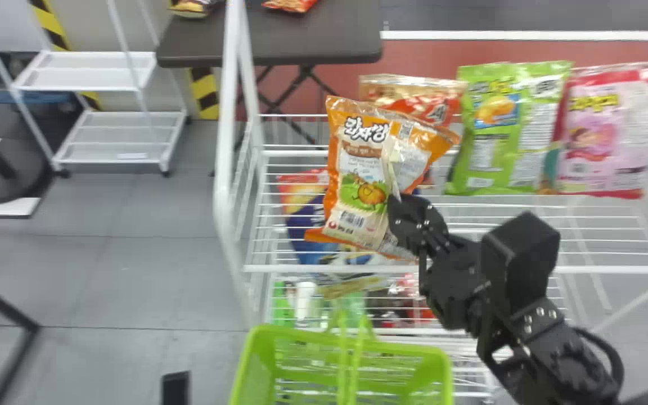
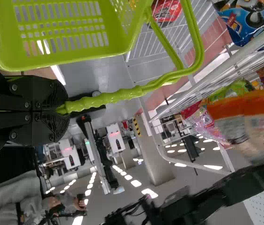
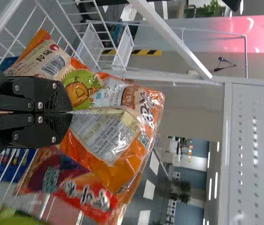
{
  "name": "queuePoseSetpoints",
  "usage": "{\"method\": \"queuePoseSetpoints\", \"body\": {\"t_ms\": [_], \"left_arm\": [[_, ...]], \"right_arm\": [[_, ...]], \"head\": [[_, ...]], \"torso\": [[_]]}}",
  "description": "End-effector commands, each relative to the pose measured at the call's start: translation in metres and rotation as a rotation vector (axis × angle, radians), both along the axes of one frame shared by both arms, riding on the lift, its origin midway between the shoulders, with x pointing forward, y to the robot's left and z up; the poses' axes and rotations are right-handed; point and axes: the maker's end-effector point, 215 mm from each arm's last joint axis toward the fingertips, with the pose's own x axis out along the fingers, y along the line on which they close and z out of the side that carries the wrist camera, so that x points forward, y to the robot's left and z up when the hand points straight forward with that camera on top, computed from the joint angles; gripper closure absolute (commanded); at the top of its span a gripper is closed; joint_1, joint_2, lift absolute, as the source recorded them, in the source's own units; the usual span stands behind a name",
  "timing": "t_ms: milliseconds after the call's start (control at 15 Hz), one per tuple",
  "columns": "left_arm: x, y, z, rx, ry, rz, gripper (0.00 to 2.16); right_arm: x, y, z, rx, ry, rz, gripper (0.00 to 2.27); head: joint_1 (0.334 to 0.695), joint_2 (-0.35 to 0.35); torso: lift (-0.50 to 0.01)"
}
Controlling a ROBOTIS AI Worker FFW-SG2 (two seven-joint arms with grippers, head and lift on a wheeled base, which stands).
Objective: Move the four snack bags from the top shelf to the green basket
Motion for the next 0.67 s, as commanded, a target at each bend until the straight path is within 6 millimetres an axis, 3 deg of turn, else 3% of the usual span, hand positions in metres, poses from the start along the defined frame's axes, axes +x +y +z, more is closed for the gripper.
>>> {"method": "queuePoseSetpoints", "body": {"t_ms": [0, 333, 467, 600], "left_arm": [[0.004, 0.002, -0.004, 0.018, -0.006, 0.016, 1.67], [0.011, 0.013, 0.001, 0.013, -0.033, 0.094, 1.67], [0.011, 0.011, 0.001, 0.015, -0.035, 0.094, 1.67], [0.011, 0.01, 0.002, 0.014, -0.036, 0.095, 1.67]], "right_arm": [[-0.035, -0.034, -0.002, -0.018, 0.052, -0.037, 2.14], [-0.095, -0.082, -0.068, -0.099, 0.347, -0.032, 2.14], [-0.126, -0.087, -0.094, -0.071, 0.488, -0.003, 2.14], [-0.151, -0.079, -0.125, -0.04, 0.607, 0.016, 2.14]], "head": [[0.695, -0.131], [0.695, -0.247], [0.695, -0.281], [0.695, -0.325]], "torso": [[0.0], [0.0], [0.0], [0.0]]}}
